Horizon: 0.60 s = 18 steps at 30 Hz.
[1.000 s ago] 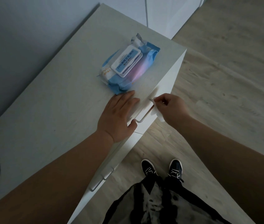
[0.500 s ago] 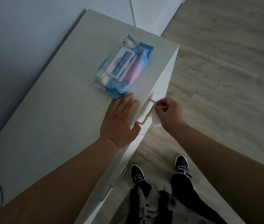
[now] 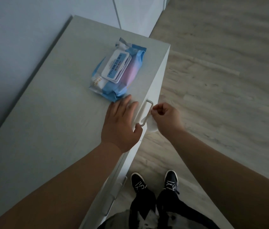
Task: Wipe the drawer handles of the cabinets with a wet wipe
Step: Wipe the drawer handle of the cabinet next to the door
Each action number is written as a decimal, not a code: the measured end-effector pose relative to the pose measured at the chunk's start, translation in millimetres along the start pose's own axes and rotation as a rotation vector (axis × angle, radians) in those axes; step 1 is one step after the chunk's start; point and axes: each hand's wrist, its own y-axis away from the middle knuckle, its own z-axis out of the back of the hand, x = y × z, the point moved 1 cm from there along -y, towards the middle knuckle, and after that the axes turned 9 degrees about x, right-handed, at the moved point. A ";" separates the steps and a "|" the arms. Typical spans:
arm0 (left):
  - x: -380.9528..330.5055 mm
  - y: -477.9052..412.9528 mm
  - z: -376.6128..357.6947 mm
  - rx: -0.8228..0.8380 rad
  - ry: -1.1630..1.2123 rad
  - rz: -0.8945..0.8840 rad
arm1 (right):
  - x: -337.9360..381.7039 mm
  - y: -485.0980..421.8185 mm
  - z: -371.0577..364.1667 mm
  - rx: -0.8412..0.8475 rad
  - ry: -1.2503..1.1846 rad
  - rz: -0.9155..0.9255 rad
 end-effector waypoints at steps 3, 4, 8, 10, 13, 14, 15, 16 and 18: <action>-1.0 1.0 2.1 0.000 0.006 0.012 | 0.8 -1.1 3.4 0.030 -0.004 0.010; -1.2 0.6 2.5 -0.005 0.004 0.013 | 3.8 -5.2 6.4 0.025 -0.004 0.025; -1.2 -0.5 0.4 -0.017 -0.018 0.001 | 13.3 -21.0 16.7 0.036 0.050 0.069; -1.1 -0.8 -0.2 -0.036 -0.015 -0.010 | 10.8 -20.8 16.5 0.064 0.061 0.062; -1.7 -2.1 -0.6 -0.046 -0.006 -0.016 | -3.1 -10.9 11.4 0.065 0.046 0.045; -2.1 -1.5 0.1 -0.046 -0.003 -0.007 | -6.5 -7.2 10.2 0.067 0.047 0.047; -2.8 -1.0 1.0 -0.045 -0.001 0.002 | -8.0 -5.3 10.3 0.070 0.047 0.051; -3.5 -1.0 1.6 -0.046 -0.001 0.005 | -7.7 -5.6 11.8 0.072 0.045 0.055; -4.3 -1.5 1.9 -0.051 -0.009 0.000 | -4.0 -12.3 16.4 0.072 0.039 0.067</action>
